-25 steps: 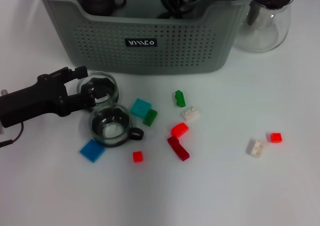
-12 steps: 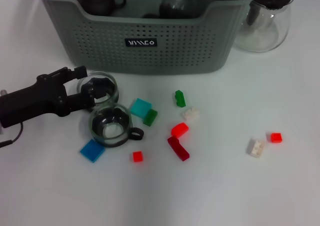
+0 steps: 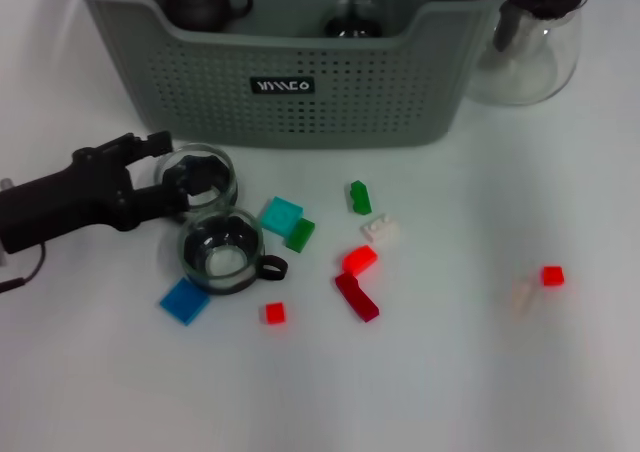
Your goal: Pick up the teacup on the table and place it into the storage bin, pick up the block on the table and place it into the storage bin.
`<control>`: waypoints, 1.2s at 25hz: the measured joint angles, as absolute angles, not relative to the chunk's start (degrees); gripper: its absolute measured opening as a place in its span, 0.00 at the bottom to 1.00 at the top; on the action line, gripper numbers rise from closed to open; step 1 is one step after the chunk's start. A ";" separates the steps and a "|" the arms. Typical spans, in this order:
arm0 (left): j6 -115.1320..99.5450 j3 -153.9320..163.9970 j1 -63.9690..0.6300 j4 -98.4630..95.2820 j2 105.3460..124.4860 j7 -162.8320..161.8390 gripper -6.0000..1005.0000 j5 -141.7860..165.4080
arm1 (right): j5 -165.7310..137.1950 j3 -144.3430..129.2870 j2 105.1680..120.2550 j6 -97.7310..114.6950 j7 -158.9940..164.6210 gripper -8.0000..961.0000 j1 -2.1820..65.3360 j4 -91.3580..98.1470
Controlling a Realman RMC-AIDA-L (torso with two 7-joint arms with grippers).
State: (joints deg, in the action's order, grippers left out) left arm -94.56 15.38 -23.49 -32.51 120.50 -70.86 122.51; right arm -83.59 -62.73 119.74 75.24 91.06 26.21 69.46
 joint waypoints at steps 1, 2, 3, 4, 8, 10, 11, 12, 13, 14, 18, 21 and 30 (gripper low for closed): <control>-94.21 15.38 -23.47 -32.51 120.48 -70.84 0.85 122.52 | -81.71 -60.84 119.71 81.77 84.62 0.47 23.36 66.74; -94.07 15.38 -23.57 -32.51 120.43 -70.85 0.85 122.51 | -81.54 -59.12 119.58 86.04 80.95 0.47 21.80 64.51; -93.80 15.38 -23.61 -32.51 120.34 -70.88 0.85 122.52 | -82.04 -57.47 119.48 89.89 77.64 0.47 20.37 62.58; -93.70 15.38 -23.72 -32.51 120.28 -70.91 0.85 122.52 | -83.43 -55.75 119.37 92.32 75.64 0.47 19.31 61.04; -93.89 15.64 -24.11 -32.64 120.05 -70.94 0.85 122.58 | -95.96 -50.21 119.70 96.14 72.99 0.47 16.12 55.34; -94.54 15.82 -24.39 -32.77 119.94 -71.10 0.85 122.79 | -98.70 -48.43 119.82 96.17 72.60 0.48 15.97 51.84; -95.19 16.11 -24.57 -33.05 119.81 -71.56 0.85 122.98 | -99.39 -47.69 119.69 96.27 72.52 0.49 16.18 49.94; -95.80 16.52 -24.68 -33.54 119.69 -72.25 0.85 123.11 | -100.05 -47.06 119.37 96.36 72.39 0.49 16.54 48.16; -96.62 17.29 -24.73 -34.52 119.65 -73.21 0.85 123.24 | -100.97 -46.74 119.10 96.39 72.04 0.50 16.86 46.90; -98.18 18.81 -24.72 -36.70 119.66 -75.12 0.85 123.41 | -101.71 -46.47 118.86 96.35 71.72 0.50 17.17 46.10; -104.66 25.33 -24.25 -51.42 121.38 -83.62 0.85 124.27 | -104.91 -45.92 119.03 95.96 71.31 0.53 18.27 45.88; -107.77 33.32 -24.09 -66.13 123.17 -91.57 0.85 126.73 | -105.33 -45.55 118.61 95.76 72.69 0.61 19.82 44.80; -106.65 59.05 -29.79 -84.72 124.03 -109.32 0.84 141.75 | -105.89 -45.55 118.04 95.53 75.59 0.87 21.86 43.86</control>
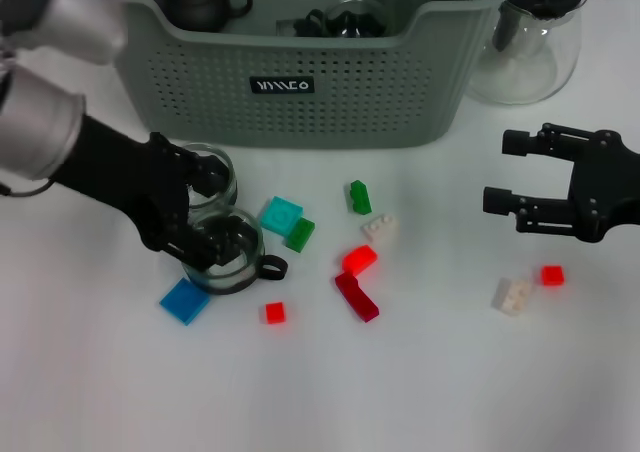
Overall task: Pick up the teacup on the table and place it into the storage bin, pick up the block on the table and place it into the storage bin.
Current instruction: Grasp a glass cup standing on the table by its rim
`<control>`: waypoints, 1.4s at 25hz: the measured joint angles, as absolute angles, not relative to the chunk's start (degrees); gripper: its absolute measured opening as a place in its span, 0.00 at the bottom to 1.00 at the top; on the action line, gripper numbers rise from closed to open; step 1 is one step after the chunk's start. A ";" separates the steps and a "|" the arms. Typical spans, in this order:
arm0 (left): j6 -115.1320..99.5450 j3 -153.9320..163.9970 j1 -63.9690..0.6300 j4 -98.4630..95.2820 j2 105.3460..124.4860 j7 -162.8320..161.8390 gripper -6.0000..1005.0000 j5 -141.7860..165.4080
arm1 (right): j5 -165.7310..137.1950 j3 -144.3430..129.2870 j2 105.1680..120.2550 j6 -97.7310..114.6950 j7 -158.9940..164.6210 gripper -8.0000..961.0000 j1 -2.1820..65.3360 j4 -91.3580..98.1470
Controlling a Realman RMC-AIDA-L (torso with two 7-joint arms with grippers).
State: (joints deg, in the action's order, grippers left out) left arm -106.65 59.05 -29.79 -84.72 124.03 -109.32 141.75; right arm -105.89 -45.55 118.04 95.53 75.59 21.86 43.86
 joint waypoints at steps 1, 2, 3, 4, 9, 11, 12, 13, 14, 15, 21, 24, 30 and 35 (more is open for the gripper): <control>-106.44 60.21 -30.42 -84.82 124.04 -110.28 0.83 143.43 | -105.94 -45.56 118.04 95.50 75.95 0.87 21.88 43.86; -106.29 61.56 -31.01 -84.90 124.04 -111.41 0.82 144.90 | -105.96 -45.57 118.04 95.49 76.21 0.87 21.89 43.85; -106.26 63.08 -31.45 -84.96 124.03 -112.67 0.82 146.26 | -105.99 -45.56 118.03 95.47 76.61 0.87 21.89 43.84; -106.40 64.21 -31.58 -84.95 124.05 -113.35 0.81 146.76 | -106.01 -45.49 118.02 95.44 76.86 0.87 21.89 43.83; -105.73 70.69 -31.08 -83.89 124.46 -115.17 0.78 148.39 | -106.18 -45.28 117.96 95.36 77.11 0.87 21.88 43.79; -105.19 71.51 -30.98 -83.09 124.51 -115.24 0.77 148.33 | -106.40 -45.28 117.95 95.31 77.11 0.87 21.88 43.78; -103.08 73.18 -30.97 -80.19 124.61 -115.25 0.76 148.15 | -106.55 -45.29 117.95 95.27 77.11 0.87 21.90 43.77; -102.12 73.59 -31.02 -79.32 124.61 -115.25 0.76 148.15 | -106.75 -45.28 117.95 95.21 77.12 0.87 21.94 43.77; -101.07 74.03 -31.07 -78.35 124.61 -115.25 0.75 148.15 | -106.90 -45.26 117.95 95.14 77.12 0.87 21.99 43.77; -99.79 74.55 -31.14 -77.31 124.62 -115.26 0.75 148.15 | -106.95 -45.25 117.95 95.07 77.13 0.87 22.01 43.76; -94.67 77.68 -30.98 -74.37 124.66 -115.41 0.74 148.36 | -107.02 -45.25 117.95 94.89 77.14 0.87 22.10 43.72; -94.35 78.49 -30.79 -74.53 124.73 -115.48 0.74 148.38 | -107.04 -45.26 117.95 94.89 76.88 0.87 21.94 43.68; -92.46 81.62 -30.24 -74.58 124.83 -115.83 0.50 149.62 | -107.06 -45.26 117.81 94.89 76.71 0.87 22.06 43.10; -92.39 81.67 -30.25 -74.79 124.74 -116.36 0.39 149.99 | -107.05 -45.26 117.77 94.95 76.69 0.87 22.10 43.06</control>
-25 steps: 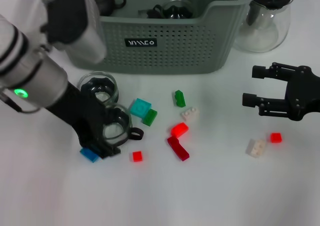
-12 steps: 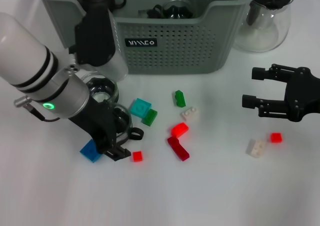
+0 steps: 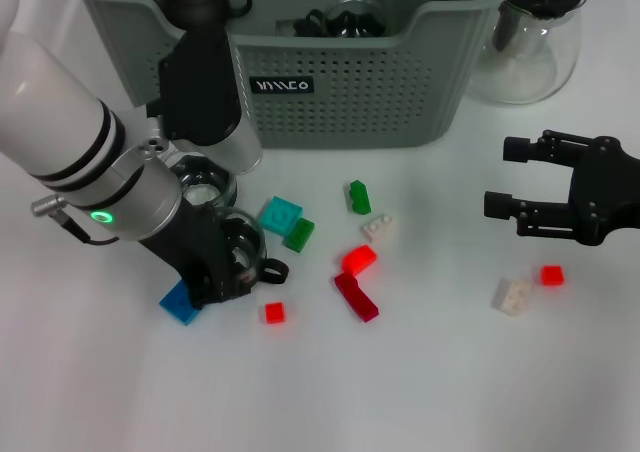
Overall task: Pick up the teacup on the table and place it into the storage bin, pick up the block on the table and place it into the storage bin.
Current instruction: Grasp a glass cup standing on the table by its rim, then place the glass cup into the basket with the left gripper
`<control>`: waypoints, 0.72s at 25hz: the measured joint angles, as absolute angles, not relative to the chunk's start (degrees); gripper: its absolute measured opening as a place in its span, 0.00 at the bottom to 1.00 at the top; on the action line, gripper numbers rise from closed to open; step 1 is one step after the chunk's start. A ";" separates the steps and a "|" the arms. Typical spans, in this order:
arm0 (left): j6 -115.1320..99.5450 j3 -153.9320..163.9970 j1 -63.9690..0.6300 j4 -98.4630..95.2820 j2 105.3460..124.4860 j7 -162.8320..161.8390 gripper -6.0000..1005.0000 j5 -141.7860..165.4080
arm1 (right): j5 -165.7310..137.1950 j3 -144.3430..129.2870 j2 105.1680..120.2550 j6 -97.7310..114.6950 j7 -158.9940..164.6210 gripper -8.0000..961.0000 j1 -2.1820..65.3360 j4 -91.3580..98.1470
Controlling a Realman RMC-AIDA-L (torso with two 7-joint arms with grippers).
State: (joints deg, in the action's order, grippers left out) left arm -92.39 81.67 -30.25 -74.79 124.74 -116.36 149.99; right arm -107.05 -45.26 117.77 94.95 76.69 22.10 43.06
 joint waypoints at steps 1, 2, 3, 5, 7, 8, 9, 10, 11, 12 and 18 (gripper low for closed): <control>-92.39 81.68 -30.26 -74.81 124.70 -116.37 0.37 150.32 | -107.05 -45.26 117.77 94.99 76.69 0.87 22.12 43.06; -92.39 81.68 -30.29 -74.83 124.68 -116.35 0.35 150.67 | -107.05 -45.27 117.77 95.05 76.69 0.87 22.14 43.06; -92.41 81.64 -30.34 -74.86 124.67 -116.30 0.33 151.02 | -107.05 -45.26 117.77 95.12 76.68 0.87 22.17 43.06; -92.92 81.36 -30.50 -74.99 124.61 -116.21 0.29 151.39 | -107.05 -45.27 117.78 95.30 76.69 0.87 22.17 43.06; -95.22 79.69 -30.71 -75.86 124.41 -115.25 0.14 150.91 | -107.05 -45.26 117.77 95.42 76.73 0.87 22.16 43.06; -96.58 78.47 -30.86 -76.34 124.34 -114.40 0.06 150.32 | -107.06 -45.27 117.77 95.44 76.76 0.87 22.16 43.06; -98.06 76.90 -31.05 -76.57 124.30 -113.35 0.06 149.27 | -107.06 -45.27 117.77 95.46 76.80 0.87 22.16 43.06; -100.48 74.04 -31.58 -76.64 124.22 -111.53 0.06 147.50 | -107.05 -45.26 117.77 95.47 76.83 0.87 22.16 43.06; -102.97 71.10 -32.24 -76.21 124.11 -109.72 0.05 145.55 | -107.05 -45.26 117.77 95.46 76.86 0.87 22.16 43.07; -107.29 66.00 -33.73 -74.51 123.79 -106.58 0.05 142.38 | -107.05 -45.27 117.75 95.47 76.89 0.87 22.17 43.06; -118.25 49.33 -39.22 -61.31 120.08 -98.78 0.07 124.47 | -107.05 -45.27 117.61 95.55 77.04 0.87 22.20 43.07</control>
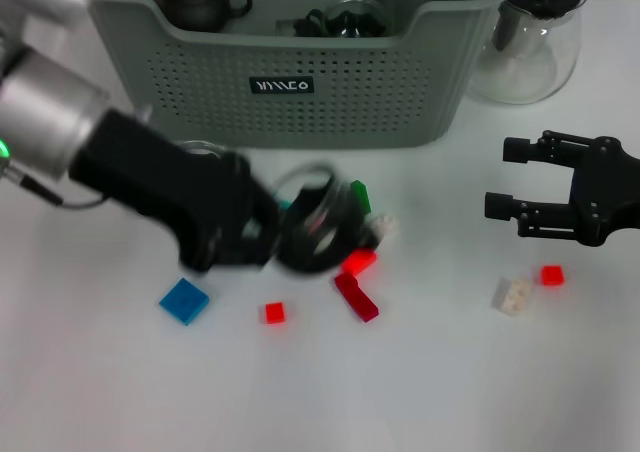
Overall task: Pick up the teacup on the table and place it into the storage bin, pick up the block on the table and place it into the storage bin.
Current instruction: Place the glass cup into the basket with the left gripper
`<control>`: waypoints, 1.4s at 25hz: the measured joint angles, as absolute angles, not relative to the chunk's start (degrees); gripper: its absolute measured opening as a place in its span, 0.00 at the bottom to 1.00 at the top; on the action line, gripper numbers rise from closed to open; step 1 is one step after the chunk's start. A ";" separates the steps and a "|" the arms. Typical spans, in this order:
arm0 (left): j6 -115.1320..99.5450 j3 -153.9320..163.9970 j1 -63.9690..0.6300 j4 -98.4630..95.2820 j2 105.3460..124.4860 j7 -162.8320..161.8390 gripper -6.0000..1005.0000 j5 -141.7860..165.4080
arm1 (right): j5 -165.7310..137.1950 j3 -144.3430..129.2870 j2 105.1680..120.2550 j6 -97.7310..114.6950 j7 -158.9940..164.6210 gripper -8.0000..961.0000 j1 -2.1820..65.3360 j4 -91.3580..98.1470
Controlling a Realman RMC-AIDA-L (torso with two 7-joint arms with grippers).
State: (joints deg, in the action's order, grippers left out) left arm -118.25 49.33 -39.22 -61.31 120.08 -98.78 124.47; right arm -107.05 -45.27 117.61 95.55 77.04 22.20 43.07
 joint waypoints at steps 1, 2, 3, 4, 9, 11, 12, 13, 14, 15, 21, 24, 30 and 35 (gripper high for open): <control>-117.98 47.21 -39.25 -60.02 119.62 -98.73 0.07 120.15 | -107.05 -45.27 117.61 95.55 77.04 0.87 22.20 43.07; -117.45 44.39 -39.19 -59.17 119.42 -98.86 0.07 115.40 | -107.05 -45.27 117.60 95.56 77.04 0.87 22.17 43.07; -116.91 42.77 -39.13 -58.92 119.43 -99.07 0.08 112.67 | -107.05 -45.26 117.60 95.58 77.04 0.87 22.15 43.07; -115.22 39.70 -38.97 -58.88 119.70 -100.03 0.08 108.60 | -107.05 -45.27 117.60 95.59 77.04 0.87 22.15 43.07; -100.92 36.19 -41.05 -61.00 119.15 -109.75 0.10 100.39 | -107.04 -45.26 117.59 95.62 76.94 0.87 21.87 43.03; -92.34 38.82 -43.44 -60.93 117.47 -114.60 0.10 101.46 | -107.05 -45.27 117.60 95.63 76.95 0.87 21.92 42.98; -89.00 40.47 -44.58 -60.48 116.65 -116.77 0.11 102.76 | -107.05 -45.28 117.63 95.77 76.95 0.87 21.98 42.89; -85.08 42.69 -46.24 -59.88 115.62 -119.50 0.11 104.40 | -107.05 -45.27 117.64 95.96 76.89 0.87 22.03 42.79; -81.02 45.85 -48.33 -58.68 114.22 -122.69 0.11 107.26 | -107.05 -45.28 117.64 96.15 76.78 0.87 22.05 42.65; -78.17 48.45 -50.43 -56.86 112.95 -125.44 0.12 110.22 | -107.05 -45.27 117.64 96.43 76.66 0.87 22.11 42.54; -67.69 55.30 -66.07 -36.57 108.99 -135.91 0.14 132.36 | -107.05 -45.43 117.89 96.55 76.50 0.87 22.31 42.46; -63.45 55.88 -68.82 -32.93 111.07 -137.49 0.15 141.37 | -107.05 -45.59 118.01 96.56 76.49 0.87 22.32 42.45; -58.88 58.70 -69.72 -32.62 116.45 -140.98 0.17 153.66 | -107.05 -45.39 118.10 96.59 76.47 0.87 22.20 42.45; -57.90 59.19 -69.48 -32.42 118.61 -142.29 0.18 158.56 | -107.05 -45.61 118.15 96.54 76.47 0.87 22.35 42.38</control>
